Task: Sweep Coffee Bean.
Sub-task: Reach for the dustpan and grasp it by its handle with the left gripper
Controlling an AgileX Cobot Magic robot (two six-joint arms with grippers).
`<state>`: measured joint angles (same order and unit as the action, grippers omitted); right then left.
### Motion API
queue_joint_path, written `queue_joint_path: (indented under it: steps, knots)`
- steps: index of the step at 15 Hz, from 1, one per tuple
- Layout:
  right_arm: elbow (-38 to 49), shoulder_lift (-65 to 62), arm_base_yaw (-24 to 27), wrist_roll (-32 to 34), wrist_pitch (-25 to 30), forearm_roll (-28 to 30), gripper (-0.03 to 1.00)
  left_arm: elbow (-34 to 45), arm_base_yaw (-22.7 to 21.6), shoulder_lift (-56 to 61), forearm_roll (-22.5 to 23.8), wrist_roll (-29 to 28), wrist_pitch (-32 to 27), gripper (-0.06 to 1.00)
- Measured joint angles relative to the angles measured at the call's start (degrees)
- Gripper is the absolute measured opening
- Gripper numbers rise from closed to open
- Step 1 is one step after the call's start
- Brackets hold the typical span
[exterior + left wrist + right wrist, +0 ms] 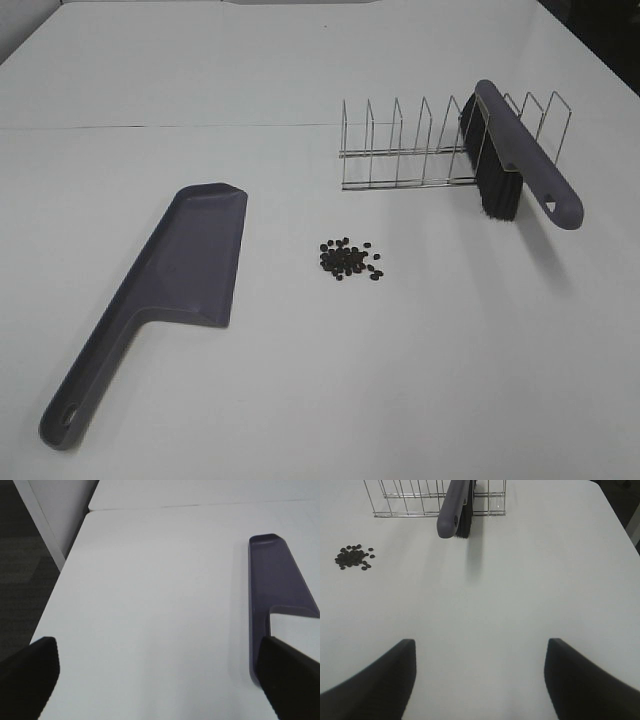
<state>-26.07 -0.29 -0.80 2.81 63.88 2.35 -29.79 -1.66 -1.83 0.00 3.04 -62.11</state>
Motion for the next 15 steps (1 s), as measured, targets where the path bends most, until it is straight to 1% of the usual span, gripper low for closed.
queue_joint_path:
  steps: [4, 5, 8, 10, 12, 14, 15]
  knots:
    - [0.0, 0.0, 0.0, 0.0, 0.0, 0.0, 0.63, -4.93, 0.0, -19.6, 0.0, 0.0, -5.73, 0.98]
    - [0.0, 0.0, 0.0, 0.0, 0.0, 0.0, 0.63, -5.56, 0.0, -22.35, 0.0, 0.0, -6.19, 0.98]
    - [0.0, 0.0, 0.0, 0.0, 0.0, 0.0, 0.63, -8.42, 0.0, -36.78, 0.0, 0.0, -6.13, 0.98]
    - [0.0, 0.0, 0.0, 0.0, 0.0, 0.0, 0.63, -8.48, 0.0, -45.72, -1.55, 0.0, -2.98, 0.98]
    - [0.0, 0.0, 0.0, 0.0, 0.0, 0.0, 0.63, -8.54, 0.69, -54.43, -5.21, 0.0, 2.06, 0.98]
    - [0.0, 0.0, 0.0, 0.0, 0.0, 0.0, 0.63, -9.57, 4.53, -60.16, -6.25, -0.29, 4.58, 0.98]
    - [0.0, 0.0, 0.0, 0.0, 0.0, 0.0, 0.63, -10.66, 7.68, -62.97, -6.25, -1.32, 5.16, 0.98]
